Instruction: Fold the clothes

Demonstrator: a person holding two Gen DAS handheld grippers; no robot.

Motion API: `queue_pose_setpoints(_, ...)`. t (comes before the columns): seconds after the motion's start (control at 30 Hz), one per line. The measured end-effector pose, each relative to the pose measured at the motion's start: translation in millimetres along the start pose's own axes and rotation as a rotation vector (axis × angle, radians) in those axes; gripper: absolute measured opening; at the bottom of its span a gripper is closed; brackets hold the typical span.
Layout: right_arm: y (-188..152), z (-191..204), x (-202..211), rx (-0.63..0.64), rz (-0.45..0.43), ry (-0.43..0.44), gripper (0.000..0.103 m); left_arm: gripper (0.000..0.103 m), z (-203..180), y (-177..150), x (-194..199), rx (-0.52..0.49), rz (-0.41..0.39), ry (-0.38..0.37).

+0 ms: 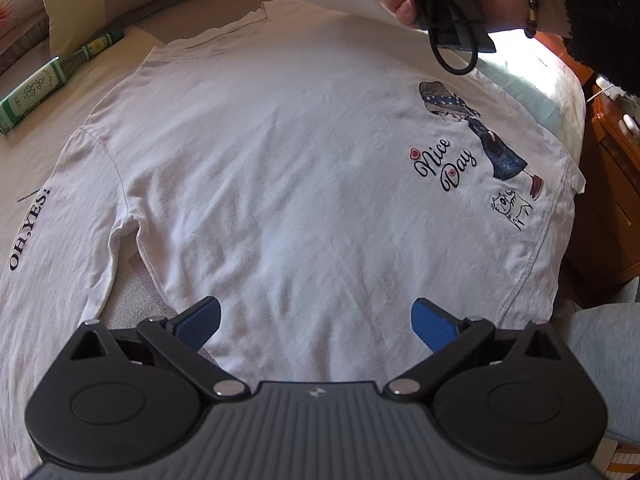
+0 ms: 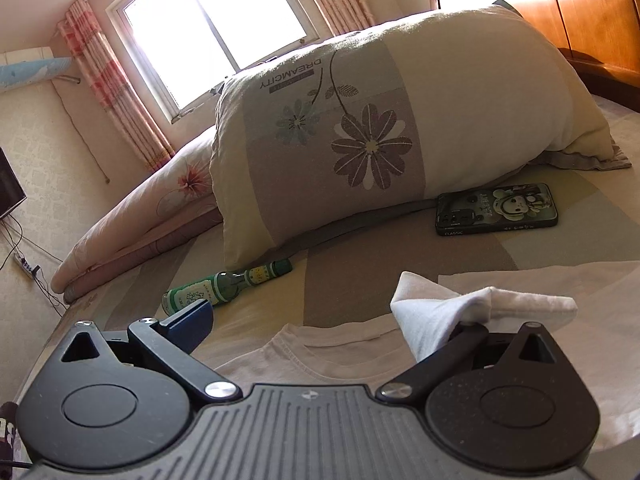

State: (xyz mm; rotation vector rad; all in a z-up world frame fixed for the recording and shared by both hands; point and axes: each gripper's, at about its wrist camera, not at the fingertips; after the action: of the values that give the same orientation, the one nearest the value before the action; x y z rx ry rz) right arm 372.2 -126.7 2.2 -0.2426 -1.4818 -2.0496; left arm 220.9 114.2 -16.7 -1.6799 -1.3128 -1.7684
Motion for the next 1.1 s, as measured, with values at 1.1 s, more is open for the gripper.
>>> queue_pose_setpoints(1.1,-46.5,72.5,-46.1,0.160,0.244,0.179,0.103,0.101,32.6,-24.6,-1.5,0.104,0.012,0.007)
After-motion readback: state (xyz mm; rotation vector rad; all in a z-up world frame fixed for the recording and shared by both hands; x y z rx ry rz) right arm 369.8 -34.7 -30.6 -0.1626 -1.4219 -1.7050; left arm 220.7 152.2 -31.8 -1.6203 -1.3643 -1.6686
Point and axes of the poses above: each gripper's, at about its wrist camera, not at the fingertips, and x roughly against the way its jaws point, z to its left, y to its top, and after that the axes turned 8 degrees about x, right-handed
